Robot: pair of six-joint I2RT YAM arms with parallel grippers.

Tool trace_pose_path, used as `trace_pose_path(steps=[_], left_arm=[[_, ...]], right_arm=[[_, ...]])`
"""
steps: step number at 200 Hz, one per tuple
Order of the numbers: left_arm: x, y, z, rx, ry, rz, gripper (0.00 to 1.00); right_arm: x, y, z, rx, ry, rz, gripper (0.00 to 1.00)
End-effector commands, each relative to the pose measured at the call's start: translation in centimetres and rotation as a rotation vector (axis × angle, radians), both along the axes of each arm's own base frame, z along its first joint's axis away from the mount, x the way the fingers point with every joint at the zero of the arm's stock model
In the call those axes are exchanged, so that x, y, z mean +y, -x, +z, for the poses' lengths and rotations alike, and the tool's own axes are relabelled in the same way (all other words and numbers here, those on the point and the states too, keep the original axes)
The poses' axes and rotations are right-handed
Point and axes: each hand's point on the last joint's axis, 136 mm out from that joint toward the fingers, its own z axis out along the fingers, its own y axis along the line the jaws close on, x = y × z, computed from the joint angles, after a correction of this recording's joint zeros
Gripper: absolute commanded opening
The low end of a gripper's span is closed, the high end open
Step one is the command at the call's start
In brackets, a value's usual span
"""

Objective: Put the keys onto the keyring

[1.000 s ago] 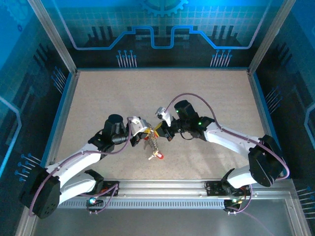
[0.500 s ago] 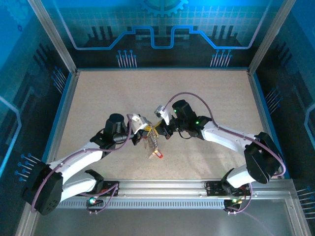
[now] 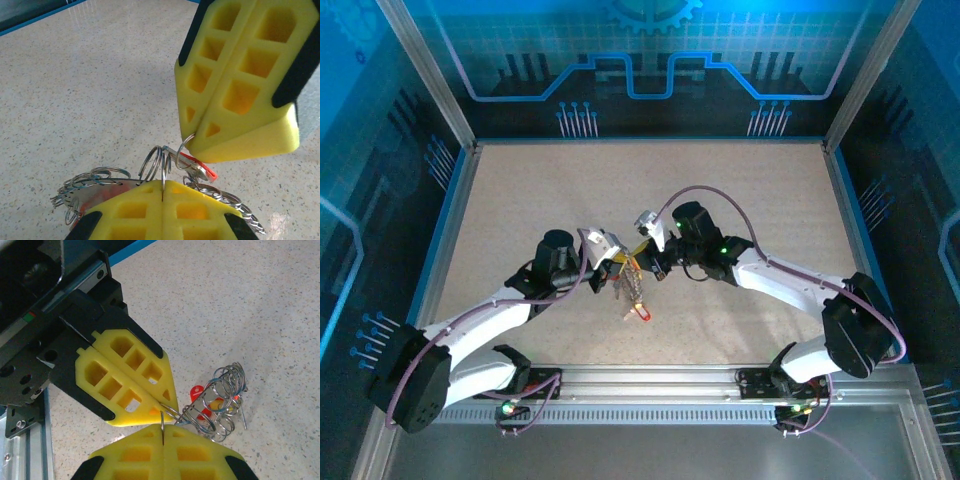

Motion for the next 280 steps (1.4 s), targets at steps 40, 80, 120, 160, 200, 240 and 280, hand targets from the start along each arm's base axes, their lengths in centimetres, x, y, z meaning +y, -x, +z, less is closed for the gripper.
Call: trace_pose_path(steps=[40,80,120,160,200,240,280], left_arm=[[-1.1,-0.4,2.5,-0.029,0.073,-0.023,0.0],[-1.5,-0.5,2.5,-0.023,0.095,-0.035,0.0],[-1.6,-0.6,2.4,-0.018,0.099,-0.031,0.0],[-1.6,-0.5,2.5,-0.036,0.113,-0.032,0.0],[-1.7,-0.3,2.7,-0.077,0.114,-0.058,0.0],[-1.8,-0.2,2.1,-0.107,0.099,-0.072,0.0],[-1.8,-0.2,1.5,-0.12,0.08,-0.073,0.0]], right_arm=[[-0.1,-1.1,-0.2,-0.027,0.028,-0.07,0.0],[0.5,-0.6,-0.1,-0.032,0.02,-0.066,0.0],[0.9,-0.1,-0.5,-0.036,0.029,-0.062,0.0],[0.5,-0.2,-1.0,-0.049,0.061,-0.091,0.0],[-0.4,-1.2,-1.0,-0.09,0.104,-0.187,0.0],[-1.0,-1.8,-0.6,-0.078,0.106,-0.243,0.0],[-2.0,-2.2,-0.9,-0.036,0.118,-0.294,0.0]])
